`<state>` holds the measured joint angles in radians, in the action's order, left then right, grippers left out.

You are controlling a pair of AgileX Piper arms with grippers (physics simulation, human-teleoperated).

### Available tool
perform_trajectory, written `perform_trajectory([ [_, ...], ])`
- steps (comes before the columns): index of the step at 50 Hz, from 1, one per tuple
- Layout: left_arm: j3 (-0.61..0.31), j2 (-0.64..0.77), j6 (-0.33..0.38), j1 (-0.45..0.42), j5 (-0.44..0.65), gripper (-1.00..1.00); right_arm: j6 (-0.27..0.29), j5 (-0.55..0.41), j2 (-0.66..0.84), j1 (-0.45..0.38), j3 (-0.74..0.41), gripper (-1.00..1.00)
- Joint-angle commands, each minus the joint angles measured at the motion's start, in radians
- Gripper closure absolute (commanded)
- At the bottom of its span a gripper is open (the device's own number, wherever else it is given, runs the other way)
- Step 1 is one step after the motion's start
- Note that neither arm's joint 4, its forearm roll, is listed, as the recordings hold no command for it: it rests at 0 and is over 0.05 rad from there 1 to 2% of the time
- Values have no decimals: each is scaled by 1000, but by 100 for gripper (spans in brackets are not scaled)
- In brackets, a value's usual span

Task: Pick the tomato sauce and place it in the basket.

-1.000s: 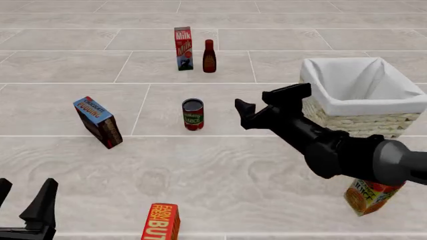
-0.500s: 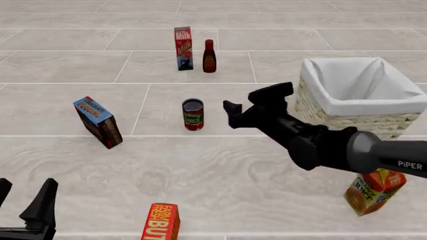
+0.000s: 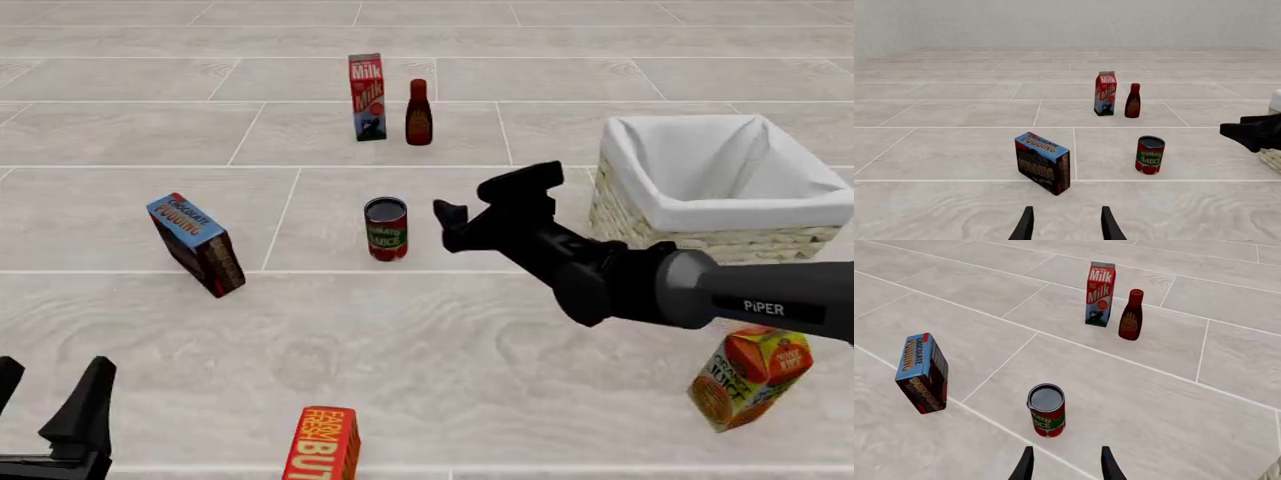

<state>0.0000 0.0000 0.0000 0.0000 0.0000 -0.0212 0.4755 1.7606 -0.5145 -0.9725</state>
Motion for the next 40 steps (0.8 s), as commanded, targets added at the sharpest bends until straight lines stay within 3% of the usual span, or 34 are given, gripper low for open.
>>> perform_trajectory([
  [1,0,0,0,0,0,-100,6,2,46,4,-38,-100],
  [40,0,0,0,0,0,-100,-2,-3,167,-29,-130,-100],
])
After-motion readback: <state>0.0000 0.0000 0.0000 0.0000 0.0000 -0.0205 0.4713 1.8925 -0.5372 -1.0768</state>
